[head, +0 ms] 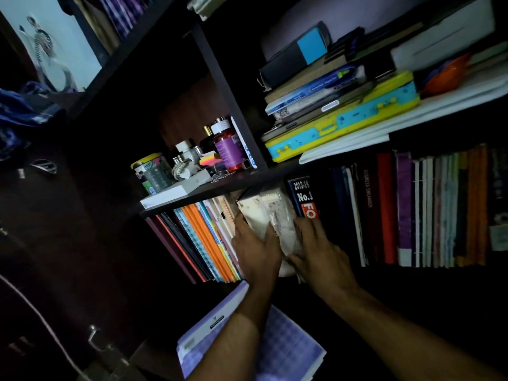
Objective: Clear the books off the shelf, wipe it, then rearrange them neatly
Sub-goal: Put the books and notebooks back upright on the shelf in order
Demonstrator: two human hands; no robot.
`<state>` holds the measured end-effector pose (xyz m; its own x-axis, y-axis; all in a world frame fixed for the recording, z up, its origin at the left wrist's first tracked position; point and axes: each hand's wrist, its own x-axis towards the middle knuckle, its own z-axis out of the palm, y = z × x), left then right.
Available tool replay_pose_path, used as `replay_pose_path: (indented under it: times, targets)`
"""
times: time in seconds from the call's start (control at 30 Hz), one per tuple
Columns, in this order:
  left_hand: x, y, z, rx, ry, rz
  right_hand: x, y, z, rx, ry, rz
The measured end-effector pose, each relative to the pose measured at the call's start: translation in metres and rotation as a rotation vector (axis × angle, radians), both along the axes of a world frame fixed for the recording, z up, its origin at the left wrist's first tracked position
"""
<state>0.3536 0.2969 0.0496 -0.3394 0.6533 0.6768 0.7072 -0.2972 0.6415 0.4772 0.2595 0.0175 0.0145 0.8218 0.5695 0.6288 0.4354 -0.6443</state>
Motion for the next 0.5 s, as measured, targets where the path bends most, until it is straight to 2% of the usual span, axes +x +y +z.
replay_pose_path:
  times: [0.2,0.33,0.5]
  targets:
    - [0.01,-0.011,-0.017,0.007,0.002,-0.043,0.005,0.0,0.002,-0.024,0.011,0.029]
    - [0.016,-0.018,-0.035,-0.095,-0.067,-0.086,0.003,0.002,0.002,-0.038,-0.009,0.073]
    - [0.009,-0.007,-0.044,-0.174,0.002,-0.135,-0.009,0.006,-0.003,-0.12,-0.075,0.053]
